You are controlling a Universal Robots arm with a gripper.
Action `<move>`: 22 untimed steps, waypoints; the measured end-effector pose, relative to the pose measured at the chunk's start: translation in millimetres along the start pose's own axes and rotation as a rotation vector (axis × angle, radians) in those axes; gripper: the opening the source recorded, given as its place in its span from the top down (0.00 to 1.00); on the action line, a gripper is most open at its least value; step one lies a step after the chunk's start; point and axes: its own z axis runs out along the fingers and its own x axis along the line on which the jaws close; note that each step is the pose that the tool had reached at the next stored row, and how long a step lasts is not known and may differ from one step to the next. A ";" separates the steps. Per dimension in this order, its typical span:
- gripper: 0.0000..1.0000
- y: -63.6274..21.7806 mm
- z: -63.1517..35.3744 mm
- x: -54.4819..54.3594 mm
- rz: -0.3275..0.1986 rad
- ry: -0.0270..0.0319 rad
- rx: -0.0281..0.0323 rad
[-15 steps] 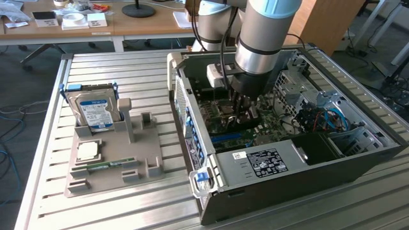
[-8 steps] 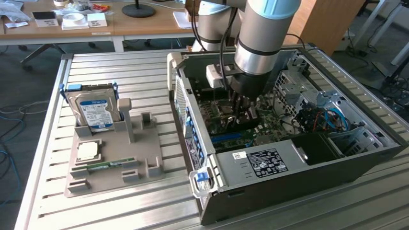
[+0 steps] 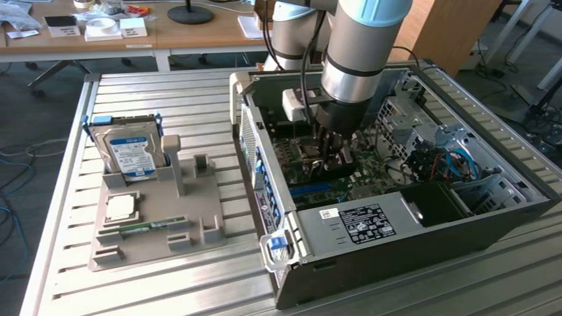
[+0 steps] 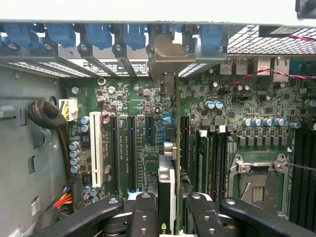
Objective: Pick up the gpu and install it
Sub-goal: 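Insert the gpu into the slot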
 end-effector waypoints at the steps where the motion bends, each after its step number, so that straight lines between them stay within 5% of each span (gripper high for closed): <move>1: 0.73 0.0 0.0 0.0 0.000 0.0000 0.0000; 22: 0.73 0.6 3.1 0.1 0.000 0.0001 0.0000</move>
